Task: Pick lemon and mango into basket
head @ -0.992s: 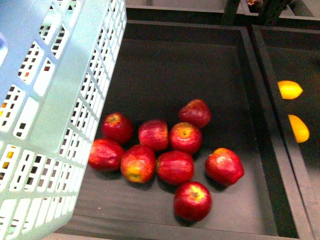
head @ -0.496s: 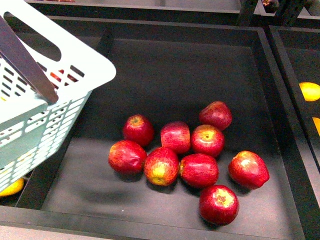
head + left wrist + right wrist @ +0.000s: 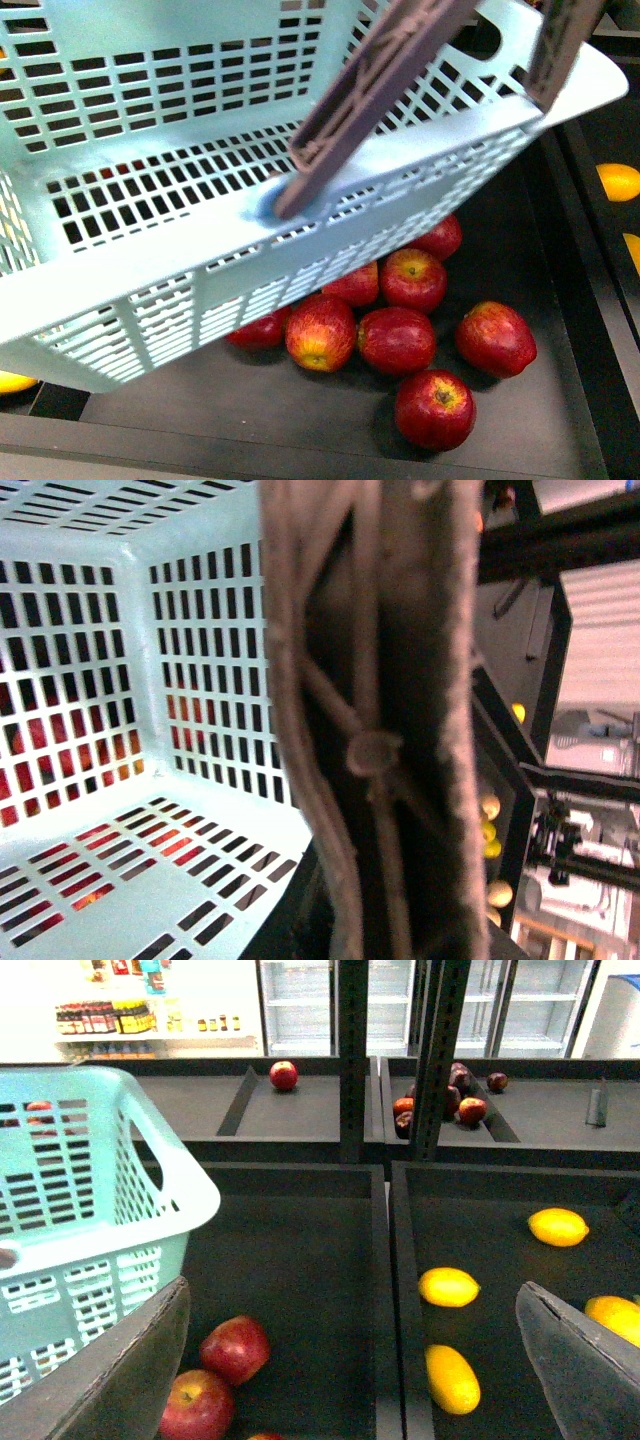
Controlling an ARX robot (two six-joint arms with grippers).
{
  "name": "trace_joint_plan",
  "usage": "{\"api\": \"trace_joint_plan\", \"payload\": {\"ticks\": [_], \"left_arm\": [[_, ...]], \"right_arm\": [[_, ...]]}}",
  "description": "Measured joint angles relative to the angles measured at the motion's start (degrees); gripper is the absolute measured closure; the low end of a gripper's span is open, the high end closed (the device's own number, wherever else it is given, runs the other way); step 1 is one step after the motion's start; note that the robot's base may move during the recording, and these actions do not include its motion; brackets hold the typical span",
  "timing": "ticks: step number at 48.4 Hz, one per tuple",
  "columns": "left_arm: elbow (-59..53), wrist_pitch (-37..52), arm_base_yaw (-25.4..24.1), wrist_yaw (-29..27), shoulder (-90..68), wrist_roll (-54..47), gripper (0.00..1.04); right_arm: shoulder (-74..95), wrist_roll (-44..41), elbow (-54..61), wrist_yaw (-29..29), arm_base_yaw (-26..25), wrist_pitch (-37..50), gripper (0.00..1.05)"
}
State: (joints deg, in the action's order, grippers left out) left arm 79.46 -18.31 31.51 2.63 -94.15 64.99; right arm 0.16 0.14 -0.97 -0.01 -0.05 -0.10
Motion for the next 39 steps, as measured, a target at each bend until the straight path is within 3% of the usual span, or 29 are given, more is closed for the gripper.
{"api": "trace_joint_plan", "payload": {"ticks": [20,39], "left_arm": [[1.3,1.8,7.8,6.2,-1.6,-3.6,1.00],[1.3,1.8,7.6,5.3,-1.6,-4.2,1.00]], "right_arm": [[0.0,0.0,0.0,0.0,0.0,0.0,0.09],[0.0,0.0,0.0,0.0,0.0,0.0,0.09]]}}
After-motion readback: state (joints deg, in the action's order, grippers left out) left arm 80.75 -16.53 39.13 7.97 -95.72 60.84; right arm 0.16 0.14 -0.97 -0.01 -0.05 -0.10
